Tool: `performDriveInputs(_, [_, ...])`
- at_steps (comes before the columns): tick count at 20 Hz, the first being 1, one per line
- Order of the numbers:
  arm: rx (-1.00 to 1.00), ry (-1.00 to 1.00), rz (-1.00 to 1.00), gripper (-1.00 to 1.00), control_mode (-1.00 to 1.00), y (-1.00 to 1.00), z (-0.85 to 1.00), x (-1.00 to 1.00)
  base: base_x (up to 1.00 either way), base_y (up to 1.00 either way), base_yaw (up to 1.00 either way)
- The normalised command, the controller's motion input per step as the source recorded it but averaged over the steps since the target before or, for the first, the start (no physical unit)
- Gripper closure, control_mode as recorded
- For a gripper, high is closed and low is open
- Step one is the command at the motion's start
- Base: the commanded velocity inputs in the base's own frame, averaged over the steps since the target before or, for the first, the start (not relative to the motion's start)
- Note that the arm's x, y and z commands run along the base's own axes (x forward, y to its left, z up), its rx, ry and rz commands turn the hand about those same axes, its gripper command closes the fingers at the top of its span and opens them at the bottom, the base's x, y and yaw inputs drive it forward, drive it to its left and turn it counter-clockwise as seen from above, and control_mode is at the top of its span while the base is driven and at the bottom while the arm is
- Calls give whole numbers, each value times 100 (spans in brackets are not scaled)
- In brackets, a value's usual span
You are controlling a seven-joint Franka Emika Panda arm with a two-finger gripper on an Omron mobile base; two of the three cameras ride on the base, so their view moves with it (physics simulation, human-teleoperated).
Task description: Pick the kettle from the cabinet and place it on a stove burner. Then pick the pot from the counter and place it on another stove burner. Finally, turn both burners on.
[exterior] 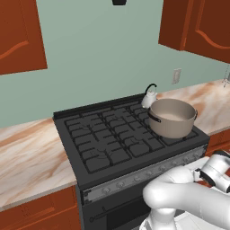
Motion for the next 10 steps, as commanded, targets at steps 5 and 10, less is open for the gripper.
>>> performDriveInputs(5, [1, 0, 0, -100, -100, -8, -10, 11, 0, 0, 0])
performDriveInputs(10, [0, 0, 0, -100, -100, -2, -12, 10, 0, 0, 0])
